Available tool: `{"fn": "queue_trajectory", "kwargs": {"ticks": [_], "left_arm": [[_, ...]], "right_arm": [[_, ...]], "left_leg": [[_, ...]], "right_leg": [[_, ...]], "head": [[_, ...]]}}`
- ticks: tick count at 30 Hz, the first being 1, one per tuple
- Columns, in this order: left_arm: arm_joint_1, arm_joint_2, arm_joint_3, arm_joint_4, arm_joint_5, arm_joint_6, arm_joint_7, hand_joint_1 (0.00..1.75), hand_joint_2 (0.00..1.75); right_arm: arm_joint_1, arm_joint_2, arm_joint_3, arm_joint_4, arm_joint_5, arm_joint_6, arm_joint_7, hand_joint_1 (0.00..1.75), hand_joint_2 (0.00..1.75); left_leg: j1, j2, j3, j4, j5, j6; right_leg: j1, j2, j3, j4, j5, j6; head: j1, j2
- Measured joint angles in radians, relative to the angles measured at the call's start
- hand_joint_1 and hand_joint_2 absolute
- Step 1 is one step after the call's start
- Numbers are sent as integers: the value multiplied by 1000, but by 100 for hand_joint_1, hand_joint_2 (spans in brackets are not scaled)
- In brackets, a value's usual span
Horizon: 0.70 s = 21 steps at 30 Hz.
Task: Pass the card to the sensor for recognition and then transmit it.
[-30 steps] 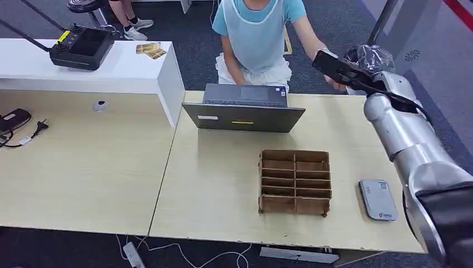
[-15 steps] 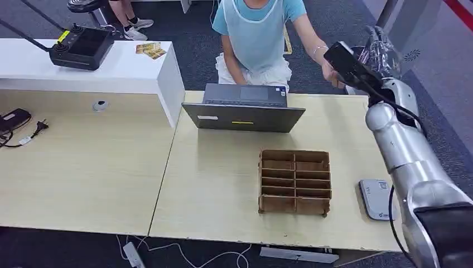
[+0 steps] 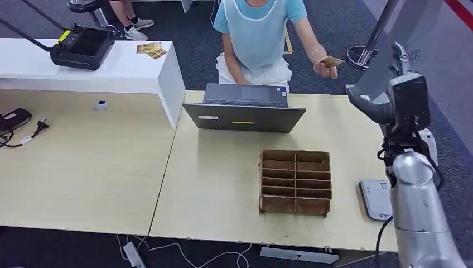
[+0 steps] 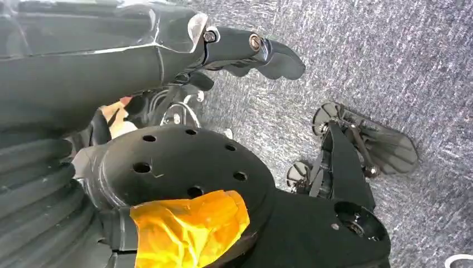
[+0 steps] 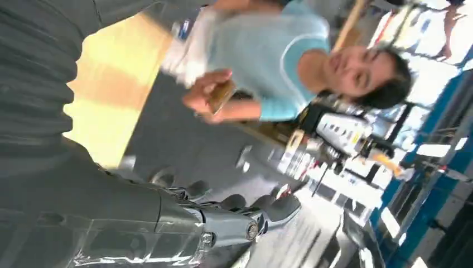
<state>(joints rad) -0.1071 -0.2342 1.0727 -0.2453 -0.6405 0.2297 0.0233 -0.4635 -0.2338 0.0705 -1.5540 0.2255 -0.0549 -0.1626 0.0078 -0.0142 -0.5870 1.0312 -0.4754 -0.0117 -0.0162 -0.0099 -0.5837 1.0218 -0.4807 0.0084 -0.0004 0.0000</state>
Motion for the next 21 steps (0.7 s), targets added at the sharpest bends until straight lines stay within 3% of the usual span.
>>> {"fn": "queue_trajectory", "kwargs": {"ticks": [8,9,12,21], "left_arm": [[2,-7,33,0,39,9,-22,0,175],[2,-8,40,0,43,11,-22,0,175],[1,-11,53,0,54,19,-22,0,175],[0,-13,83,0,77,21,-22,0,175]], "right_arm": [[321,7,-79,-277,-247,77,-86,0,175],[363,8,-85,-303,-250,80,-101,0,0],[477,18,-94,-381,-216,69,-157,0,0],[667,55,-97,-502,-46,-10,-201,0,0]], "left_leg": [[0,0,0,0,-2,0],[0,0,0,0,-2,0],[0,1,0,-1,-2,-1],[0,3,2,-1,-3,-1]], "right_leg": [[0,0,-1,0,-2,1],[0,0,0,0,-2,1],[0,1,0,0,-2,1],[0,2,0,0,-3,2]], "head": [[0,0],[0,0],[0,0],[0,0]]}}
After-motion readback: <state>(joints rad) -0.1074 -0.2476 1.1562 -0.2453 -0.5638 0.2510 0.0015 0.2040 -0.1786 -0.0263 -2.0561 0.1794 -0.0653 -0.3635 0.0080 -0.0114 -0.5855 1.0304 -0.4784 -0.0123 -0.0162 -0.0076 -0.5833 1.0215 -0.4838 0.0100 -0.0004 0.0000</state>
